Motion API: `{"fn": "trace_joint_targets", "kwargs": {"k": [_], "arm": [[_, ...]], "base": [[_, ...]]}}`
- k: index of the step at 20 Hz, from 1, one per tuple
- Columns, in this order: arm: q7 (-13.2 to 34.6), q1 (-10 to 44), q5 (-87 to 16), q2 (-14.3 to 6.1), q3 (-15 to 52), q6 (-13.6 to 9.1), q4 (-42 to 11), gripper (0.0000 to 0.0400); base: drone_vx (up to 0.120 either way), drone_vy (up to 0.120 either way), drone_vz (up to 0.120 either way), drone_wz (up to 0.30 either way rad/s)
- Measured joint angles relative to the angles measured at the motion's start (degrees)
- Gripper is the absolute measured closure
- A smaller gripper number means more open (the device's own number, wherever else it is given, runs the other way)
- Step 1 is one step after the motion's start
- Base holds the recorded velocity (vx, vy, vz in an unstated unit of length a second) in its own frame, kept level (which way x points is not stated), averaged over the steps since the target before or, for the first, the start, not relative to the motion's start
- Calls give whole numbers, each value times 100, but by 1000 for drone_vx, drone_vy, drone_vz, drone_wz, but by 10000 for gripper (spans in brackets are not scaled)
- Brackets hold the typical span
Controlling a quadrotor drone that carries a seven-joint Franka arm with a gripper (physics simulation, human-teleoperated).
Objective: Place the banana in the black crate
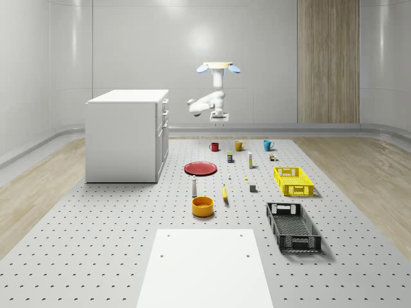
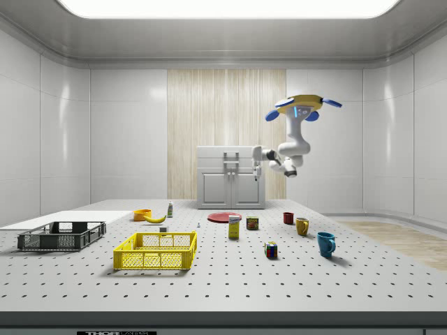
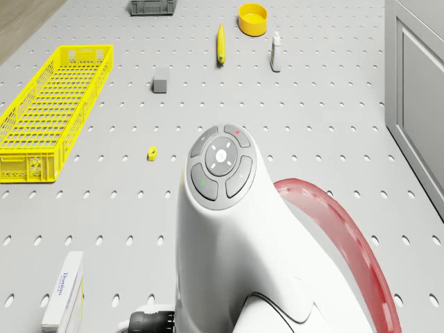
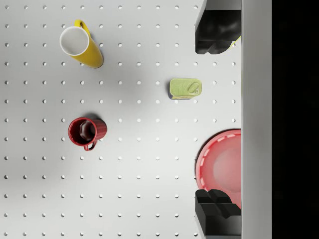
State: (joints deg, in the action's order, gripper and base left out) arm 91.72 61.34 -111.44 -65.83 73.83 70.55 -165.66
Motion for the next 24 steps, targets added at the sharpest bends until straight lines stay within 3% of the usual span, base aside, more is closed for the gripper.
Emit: {"fn": "trace_joint_targets", "kwargs": {"k": [14,24], "arm": [[124,132,201,-387,120,351,27,0],[194,207,325,-636,186,582,44,0]], "base": [[120,0,-103,0],[120,0,0,0]]}}
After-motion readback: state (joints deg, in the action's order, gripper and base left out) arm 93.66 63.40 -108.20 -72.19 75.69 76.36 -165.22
